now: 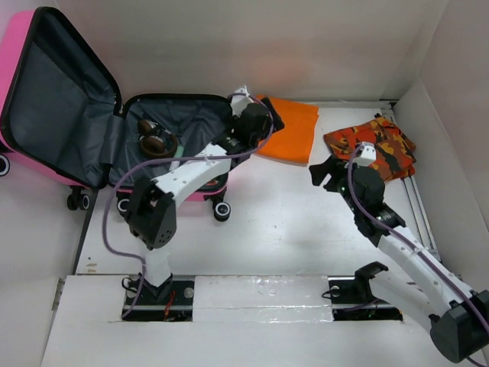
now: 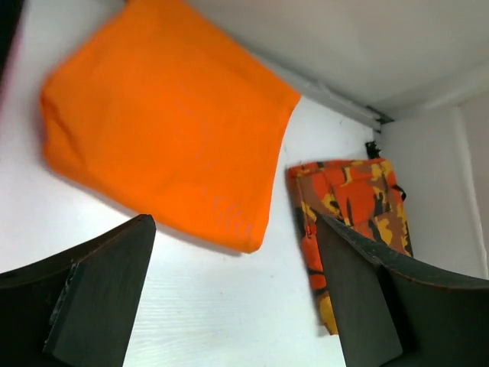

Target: Pack the luggage

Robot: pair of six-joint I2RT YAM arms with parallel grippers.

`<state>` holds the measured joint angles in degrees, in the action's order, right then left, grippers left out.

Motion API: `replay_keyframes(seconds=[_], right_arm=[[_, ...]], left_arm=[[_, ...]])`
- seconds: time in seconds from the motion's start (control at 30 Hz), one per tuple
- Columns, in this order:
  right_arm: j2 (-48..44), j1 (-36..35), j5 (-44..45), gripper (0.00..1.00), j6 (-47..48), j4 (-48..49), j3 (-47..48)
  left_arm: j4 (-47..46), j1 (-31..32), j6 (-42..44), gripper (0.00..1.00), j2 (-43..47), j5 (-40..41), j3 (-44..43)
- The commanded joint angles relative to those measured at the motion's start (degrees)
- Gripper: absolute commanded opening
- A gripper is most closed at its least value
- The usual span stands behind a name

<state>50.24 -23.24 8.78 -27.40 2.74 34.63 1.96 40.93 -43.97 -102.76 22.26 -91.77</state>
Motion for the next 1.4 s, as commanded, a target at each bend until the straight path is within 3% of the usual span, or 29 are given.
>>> replay_keyframes(seconds=[0.0, 0.27, 0.47, 0.53, 0.73, 0.77, 0.8, 0.83, 0.9, 0.93, 1.1, 1.27, 1.37], right_arm=[[-4.6, 0.3, 1.7, 0.78, -0.3, -1.3, -0.3], [-13.1, 0.3, -0.9, 0.79, -0.3, -6.2, -2.0], [-13.6, 0.3, -0.9, 0.79, -0.3, -7.4, -2.6], [-13.6, 0.3, -0.9, 0.79, -0.3, -7.4, -2.6], [-13.0, 0.3, -1.6, 0.78, -0.3, -7.4, -2.0], [-13.0, 0.3, -2.3, 0.78, -0.3, -7.4, -2.0], [-13.0, 0.3, -2.3, 0.78, -0.3, -7.4, -2.0], [-13.0, 0.3, -2.9, 0.78, -0.3, -7.4, -2.0], [-13.0, 0.3, -2.9, 0.78, -0.3, -7.4, -2.0], [-13.0, 0.3, -2.9, 0.78, -0.8, -7.4, -2.0], [-12.4, 0.3, -2.9, 0.78, -0.8, -6.7, -2.0], [-11.8, 0.3, -2.9, 0.78, -0.8, -6.2, -1.5], [-11.8, 0.3, -2.9, 0.78, -0.8, -6.2, -1.5]], left_arm=[[-2.3, 1.3, -12.7, 0.8, -5.5, -1.5, 1.6], [-1.1, 3.1, -32.6, 0.77, -16.9, 2.6, 0.1], [1.7, 3.6, -34.1, 0.76, -26.3, 1.6, -8.0], [2.4, 4.3, -34.1, 0.7, -28.4, 0.8, -11.0], [-0.5, 5.0, -32.9, 0.57, -32.8, -1.5, -13.2], [-1.7, 5.0, -31.8, 0.49, -32.8, -1.5, -13.7], [-2.5, 5.0, -31.1, 0.3, -33.6, -1.5, -13.7], [-3.5, 5.0, -28.7, 0.2, -34.1, -2.9, -13.7], [-5.3, 5.0, -25.9, 0.04, -34.6, -4.1, -14.2], [-5.9, 5.0, -24.5, 0.0, -34.6, -5.5, -14.8], [-6.6, 7.8, -14.6, 0.0, -32.3, -5.5, -11.3], [-5.5, 13.8, -6.2, 0.0, -27.0, -1.5, -2.3], [-3.9, 15.8, -6.1, 0.0, -22.1, 2.0, 3.8]])
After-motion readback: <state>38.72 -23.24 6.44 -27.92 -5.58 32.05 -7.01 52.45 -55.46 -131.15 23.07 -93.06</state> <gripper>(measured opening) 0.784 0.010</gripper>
